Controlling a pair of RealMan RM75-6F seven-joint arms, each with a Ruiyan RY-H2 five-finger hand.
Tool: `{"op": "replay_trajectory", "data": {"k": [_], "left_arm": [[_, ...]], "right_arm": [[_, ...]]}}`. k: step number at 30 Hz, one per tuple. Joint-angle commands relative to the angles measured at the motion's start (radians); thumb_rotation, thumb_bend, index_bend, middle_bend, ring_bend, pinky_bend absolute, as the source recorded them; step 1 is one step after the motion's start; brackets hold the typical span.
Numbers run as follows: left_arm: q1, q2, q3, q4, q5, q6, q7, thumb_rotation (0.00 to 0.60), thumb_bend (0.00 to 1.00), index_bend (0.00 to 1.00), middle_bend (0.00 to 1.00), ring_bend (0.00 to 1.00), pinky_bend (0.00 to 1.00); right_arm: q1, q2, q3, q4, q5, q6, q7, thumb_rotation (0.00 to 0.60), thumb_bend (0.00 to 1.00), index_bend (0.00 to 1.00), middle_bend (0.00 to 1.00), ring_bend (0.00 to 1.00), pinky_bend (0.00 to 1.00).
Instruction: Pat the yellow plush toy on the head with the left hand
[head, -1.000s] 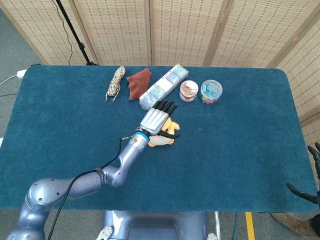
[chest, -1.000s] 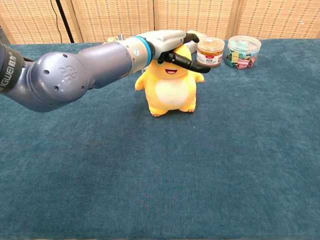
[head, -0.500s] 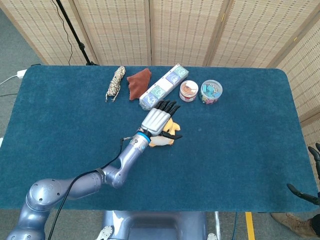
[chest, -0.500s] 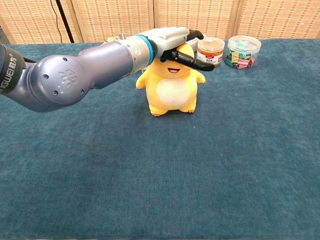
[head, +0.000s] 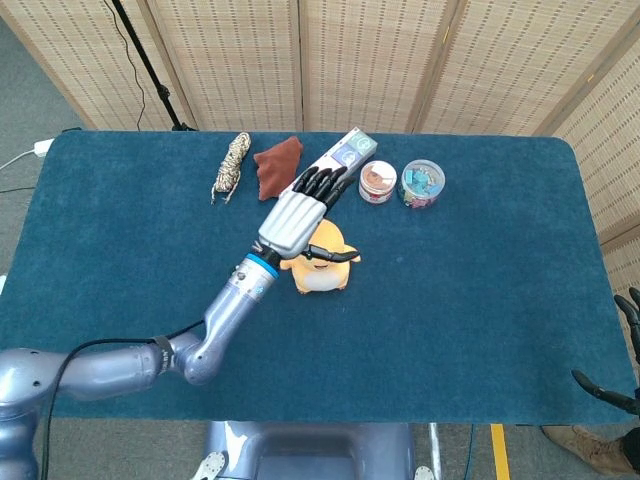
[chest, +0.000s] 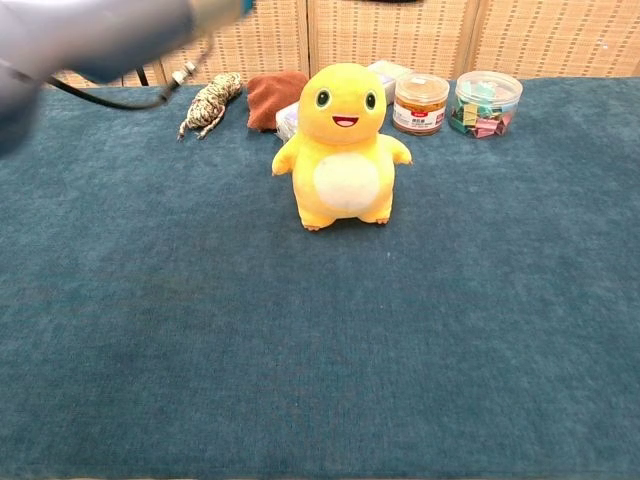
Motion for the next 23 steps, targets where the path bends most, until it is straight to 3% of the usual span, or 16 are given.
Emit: {"op": "replay_trajectory", "data": {"k": [1,4,7,10,13,19,23], "left_arm": [[0.165,0.257,0.006,-0.283,0.022,0.129,0.03,0.138,0.0,0.0,0.0,0.0,0.0],[0.253,0.375,0.045,-0.378,0.062,0.155,-0.006,0.15,0.0,0.0,0.0,0.0,0.0],[0.327,0.452,0.088,-0.404,0.117,0.174,-0.073,0.183,0.0,0.0,0.0,0.0,0.0],[0.43,0.523,0.161,-0.38,0.231,0.216,-0.192,0.215,0.0,0.0,0.0,0.0,0.0],[0.597,0.555,0.276,-0.312,0.389,0.355,-0.399,0.261,0.0,0.0,0.0,0.0,0.0],[0.786,0.564,0.41,-0.193,0.503,0.515,-0.566,0.439,0.0,0.0,0.0,0.0,0.0],[0.885,0.546,0.457,-0.13,0.532,0.605,-0.63,0.554,0.0,0.0,0.0,0.0,0.0]], "right_arm": [[0.0,0.003,-0.002,-0.01,-0.012,0.008,0.001,0.6,0.0,0.0,0.0,0.0,0.0],[0.001,0.004,-0.003,-0.017,-0.022,0.012,-0.002,0.6,0.0,0.0,0.0,0.0,0.0],[0.004,0.003,-0.005,-0.02,-0.032,0.011,-0.008,0.6,0.0,0.0,0.0,0.0,0.0],[0.008,0.001,-0.009,-0.022,-0.041,0.006,-0.019,0.6,0.0,0.0,0.0,0.0,0.0],[0.006,-0.011,-0.011,-0.022,-0.051,0.015,-0.061,0.6,0.0,0.0,0.0,0.0,0.0],[-0.004,-0.037,0.0,-0.01,-0.051,0.048,-0.165,0.6,0.0,0.0,0.0,0.0,0.0],[-0.013,-0.049,0.001,-0.013,-0.042,0.055,-0.232,0.6,0.0,0.0,0.0,0.0,0.0]]}}
